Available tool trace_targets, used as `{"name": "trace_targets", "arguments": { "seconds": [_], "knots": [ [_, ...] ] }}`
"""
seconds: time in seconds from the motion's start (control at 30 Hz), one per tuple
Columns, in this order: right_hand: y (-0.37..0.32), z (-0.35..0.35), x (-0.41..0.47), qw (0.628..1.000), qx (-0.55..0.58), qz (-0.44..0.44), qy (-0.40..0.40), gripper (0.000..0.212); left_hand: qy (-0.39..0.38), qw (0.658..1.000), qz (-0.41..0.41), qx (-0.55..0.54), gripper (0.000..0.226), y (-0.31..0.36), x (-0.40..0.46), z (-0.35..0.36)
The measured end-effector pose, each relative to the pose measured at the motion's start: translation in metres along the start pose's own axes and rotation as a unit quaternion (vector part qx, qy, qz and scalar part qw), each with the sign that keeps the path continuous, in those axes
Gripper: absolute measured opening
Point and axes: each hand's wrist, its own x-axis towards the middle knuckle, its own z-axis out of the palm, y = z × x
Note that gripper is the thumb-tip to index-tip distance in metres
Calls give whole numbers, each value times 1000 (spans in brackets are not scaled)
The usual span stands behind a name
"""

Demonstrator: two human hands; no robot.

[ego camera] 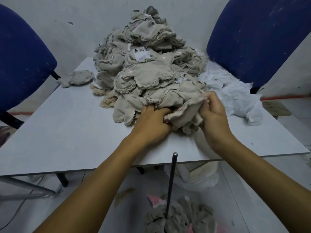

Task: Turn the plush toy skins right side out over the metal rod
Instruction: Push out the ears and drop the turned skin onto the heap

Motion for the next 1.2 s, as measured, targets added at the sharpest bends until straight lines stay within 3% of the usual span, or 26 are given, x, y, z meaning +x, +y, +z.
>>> {"name": "trace_targets", "arguments": {
  "seconds": [0.07,0.1,0.23,0.3,0.37,0.47,0.57,0.67,0.73,0.83,0.9,0.97,1.07,1.13,1.2],
  "knots": [
    [-10,1,8,974,193,114,33,20,-10,1000,4,-4,11,3,2,-4],
    [-15,-2,12,952,259,162,33,21,-13,1000,8,-7,9,3,2,-4],
    [-14,-1,19,880,395,256,59,23,-35,998,44,-16,45,12,1,-9],
    [-3,1,17,860,425,274,65,49,-87,989,13,-117,46,18,1,-11],
    [1,3,14,859,425,283,29,64,-146,939,-46,-309,40,17,-1,-15],
    [6,-2,8,894,362,264,-26,63,-210,826,-101,-513,44,8,-5,-25],
    [11,-2,4,953,203,226,-1,54,-250,750,-119,-601,35,-3,-7,-38],
    [16,-2,4,984,8,176,-6,19,-196,712,-158,-655,26,-4,-6,-40],
    [19,-2,4,981,-75,178,3,22,-156,697,-159,-681,28,-4,-6,-40],
    [19,-2,3,965,-220,136,-47,34,-163,662,-133,-720,55,1,-11,-46],
    [16,-1,1,946,-289,119,-83,35,-162,682,-114,-704,50,9,-13,-45],
    [13,0,1,945,-310,84,-62,24,-79,732,-130,-664,32,19,-11,-38],
    [9,1,-1,922,-374,-97,-10,38,37,807,-162,-567,51,19,-9,-29],
    [6,2,-2,873,-419,-248,-32,56,26,830,-133,-542,51,12,-11,-31],
    [5,3,-5,822,-459,-331,-70,68,-30,834,-73,-546,37,6,-12,-34]
  ]
}}
